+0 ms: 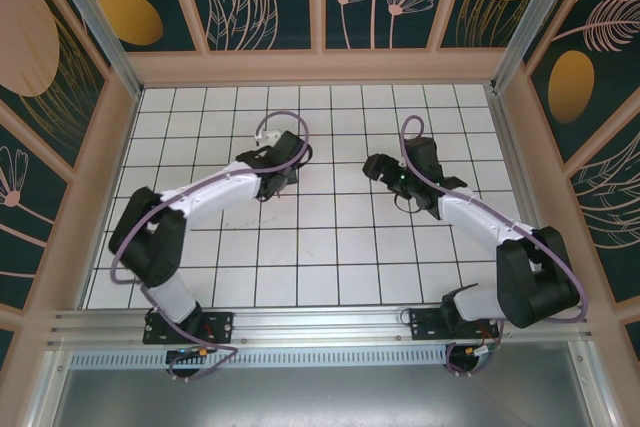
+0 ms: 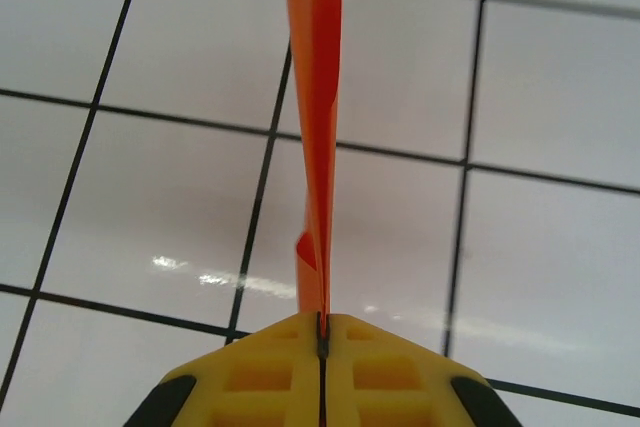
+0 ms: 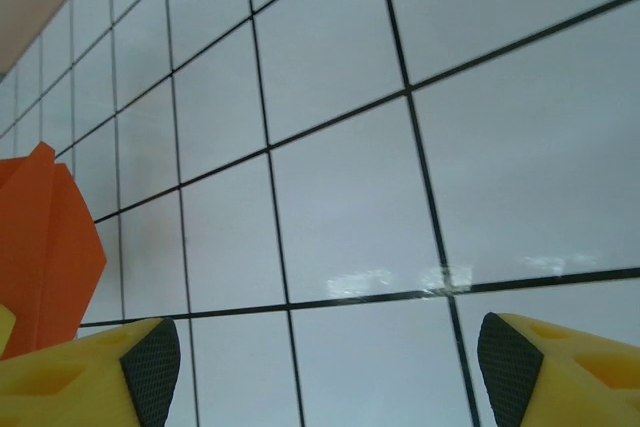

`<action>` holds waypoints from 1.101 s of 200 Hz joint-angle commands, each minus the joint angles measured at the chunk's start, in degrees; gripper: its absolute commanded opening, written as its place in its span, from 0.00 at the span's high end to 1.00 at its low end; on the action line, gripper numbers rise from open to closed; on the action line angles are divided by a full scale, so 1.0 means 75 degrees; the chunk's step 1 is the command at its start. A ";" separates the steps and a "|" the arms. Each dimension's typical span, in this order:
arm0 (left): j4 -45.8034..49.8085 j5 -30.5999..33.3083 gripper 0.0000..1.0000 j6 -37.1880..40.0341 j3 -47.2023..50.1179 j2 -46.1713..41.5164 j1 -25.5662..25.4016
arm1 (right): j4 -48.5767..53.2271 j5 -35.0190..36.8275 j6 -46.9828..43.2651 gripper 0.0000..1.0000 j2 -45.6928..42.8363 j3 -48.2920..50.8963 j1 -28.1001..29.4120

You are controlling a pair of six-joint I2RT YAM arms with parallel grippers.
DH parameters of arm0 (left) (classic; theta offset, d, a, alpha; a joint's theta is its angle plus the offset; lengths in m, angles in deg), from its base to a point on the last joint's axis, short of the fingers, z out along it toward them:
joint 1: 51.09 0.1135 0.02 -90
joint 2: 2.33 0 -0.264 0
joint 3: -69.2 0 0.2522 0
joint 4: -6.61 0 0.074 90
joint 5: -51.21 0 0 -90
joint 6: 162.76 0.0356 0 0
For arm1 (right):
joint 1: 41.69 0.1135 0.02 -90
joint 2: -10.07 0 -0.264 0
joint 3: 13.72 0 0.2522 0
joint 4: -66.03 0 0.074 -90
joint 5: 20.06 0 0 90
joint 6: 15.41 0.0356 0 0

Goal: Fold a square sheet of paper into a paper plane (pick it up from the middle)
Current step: Turn over the paper at the center of the table.

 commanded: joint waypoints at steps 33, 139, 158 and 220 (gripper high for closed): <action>0.0238 -0.0265 0.80 -0.0246 -0.0619 0.1262 -0.0304 | -0.0317 0.0384 -0.0059 0.19 -0.0363 0.0280 -0.0237; -0.2751 -0.2374 0.27 0.0309 -0.0087 0.0465 0.0561 | -0.0681 -0.0093 -0.0097 0.24 0.0358 -0.0085 0.0800; -0.3031 -0.2300 0.20 0.0172 0.0435 -0.0074 0.0992 | -0.0541 0.0153 0.0078 0.38 0.0996 -0.0726 0.1484; -0.3164 -0.0974 0.01 -0.0185 0.2322 -0.1840 0.2183 | -0.0652 -0.0022 0.0425 0.59 0.3373 -0.2838 0.3070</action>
